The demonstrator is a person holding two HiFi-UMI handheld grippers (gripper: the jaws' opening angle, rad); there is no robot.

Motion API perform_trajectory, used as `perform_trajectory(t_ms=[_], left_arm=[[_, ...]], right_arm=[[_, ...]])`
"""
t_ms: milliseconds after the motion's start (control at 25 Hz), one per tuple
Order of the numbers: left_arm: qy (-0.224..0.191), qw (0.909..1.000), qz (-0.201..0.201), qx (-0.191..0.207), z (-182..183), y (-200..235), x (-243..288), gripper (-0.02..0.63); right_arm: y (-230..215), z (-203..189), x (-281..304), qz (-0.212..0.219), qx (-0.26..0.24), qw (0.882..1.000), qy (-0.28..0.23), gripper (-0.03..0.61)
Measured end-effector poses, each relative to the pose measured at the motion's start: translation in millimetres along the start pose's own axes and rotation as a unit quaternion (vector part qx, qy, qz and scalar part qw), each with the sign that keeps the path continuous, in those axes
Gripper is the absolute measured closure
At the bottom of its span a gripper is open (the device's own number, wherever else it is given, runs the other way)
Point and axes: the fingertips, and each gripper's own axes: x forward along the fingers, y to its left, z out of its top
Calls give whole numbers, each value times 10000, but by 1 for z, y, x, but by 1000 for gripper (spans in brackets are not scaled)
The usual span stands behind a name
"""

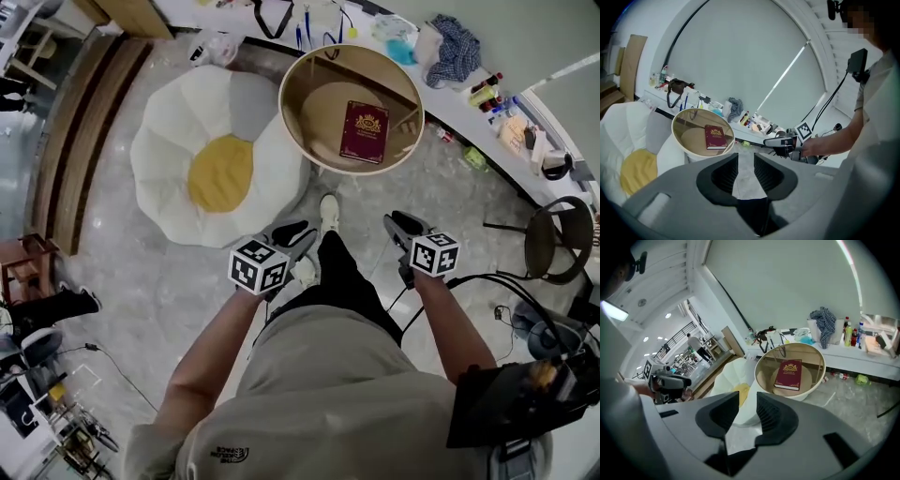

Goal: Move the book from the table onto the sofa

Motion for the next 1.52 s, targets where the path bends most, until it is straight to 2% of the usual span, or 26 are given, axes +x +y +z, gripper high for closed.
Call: perform_trajectory(t_ms=[200, 360, 600, 840, 960, 1080, 1360, 1520], left_arm=[[310, 9991, 39, -271, 28, 46, 41, 518], [519, 9983, 72, -259, 48, 87, 103, 517], [990, 9944, 86, -351, 56, 152, 197, 509], [1297, 9908, 28, -387, 58, 214, 289, 470], [1451, 9885, 39, -426, 52, 244, 327, 452], [1511, 9865, 49, -636, 43, 270, 357, 436], [1603, 9801, -26, -1167, 10, 298, 394, 413], [1560, 9774, -82, -1424, 6, 300, 399, 414]], right_arm=[[-58, 38, 54, -79, 450, 9989, -113, 456], [-116, 52, 107, -165, 612, 9980, 17, 419], [-193, 53, 177, -305, 1331, 9905, 170, 408], [-259, 50, 224, -371, 1835, 9823, 82, 408], [-281, 50, 244, -305, 1999, 9793, 39, 402], [-295, 50, 261, -263, 2176, 9757, -66, 400], [-307, 48, 292, -117, 2606, 9647, -362, 400], [-309, 46, 292, -225, 2787, 9588, -498, 457]])
